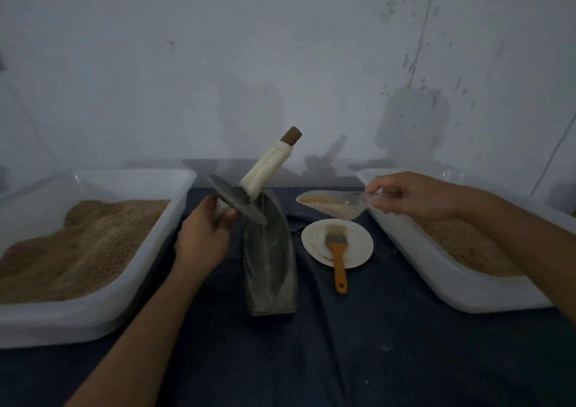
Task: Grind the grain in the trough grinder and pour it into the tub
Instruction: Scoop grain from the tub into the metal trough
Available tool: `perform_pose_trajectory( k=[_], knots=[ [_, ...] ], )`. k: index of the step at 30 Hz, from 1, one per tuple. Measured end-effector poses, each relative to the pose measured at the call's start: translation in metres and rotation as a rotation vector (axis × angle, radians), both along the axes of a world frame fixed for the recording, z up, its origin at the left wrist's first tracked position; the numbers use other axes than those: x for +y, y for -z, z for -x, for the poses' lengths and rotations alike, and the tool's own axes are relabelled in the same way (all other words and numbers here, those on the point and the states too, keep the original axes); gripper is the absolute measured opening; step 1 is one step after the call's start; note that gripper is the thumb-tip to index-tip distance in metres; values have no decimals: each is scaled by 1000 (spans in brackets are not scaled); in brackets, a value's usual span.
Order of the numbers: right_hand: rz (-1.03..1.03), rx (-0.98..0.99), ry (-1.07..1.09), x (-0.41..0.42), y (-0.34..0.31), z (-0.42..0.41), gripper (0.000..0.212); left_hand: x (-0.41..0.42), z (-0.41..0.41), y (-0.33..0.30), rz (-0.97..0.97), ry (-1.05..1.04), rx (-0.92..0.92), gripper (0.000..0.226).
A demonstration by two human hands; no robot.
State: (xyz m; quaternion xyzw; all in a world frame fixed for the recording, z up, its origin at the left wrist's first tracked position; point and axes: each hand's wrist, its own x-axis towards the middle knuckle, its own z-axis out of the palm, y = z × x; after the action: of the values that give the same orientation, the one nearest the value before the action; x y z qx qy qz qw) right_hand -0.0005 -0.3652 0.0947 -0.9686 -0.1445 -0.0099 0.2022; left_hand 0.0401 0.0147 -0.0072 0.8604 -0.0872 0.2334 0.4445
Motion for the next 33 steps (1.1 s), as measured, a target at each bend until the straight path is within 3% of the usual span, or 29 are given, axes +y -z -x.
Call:
perform_pose_trajectory(
  k=[8, 16, 22, 28, 33],
  knots=[
    [275, -62, -81, 47, 5, -32, 13, 1, 4, -3, 18, -31, 18, 10],
    [601, -402, -78, 80, -4, -38, 19, 0, 7, -5, -11, -31, 20, 11],
    [795, -552, -153, 99, -13, -23, 24, -3, 11, -5, -22, -20, 41, 15],
    [870, -547, -134, 109, -15, -16, 26, -3, 13, -6, -15, -14, 53, 16],
    [818, -502, -114, 107, -15, -16, 23, -2, 14, -6, -1, -11, 55, 15]
  ],
)
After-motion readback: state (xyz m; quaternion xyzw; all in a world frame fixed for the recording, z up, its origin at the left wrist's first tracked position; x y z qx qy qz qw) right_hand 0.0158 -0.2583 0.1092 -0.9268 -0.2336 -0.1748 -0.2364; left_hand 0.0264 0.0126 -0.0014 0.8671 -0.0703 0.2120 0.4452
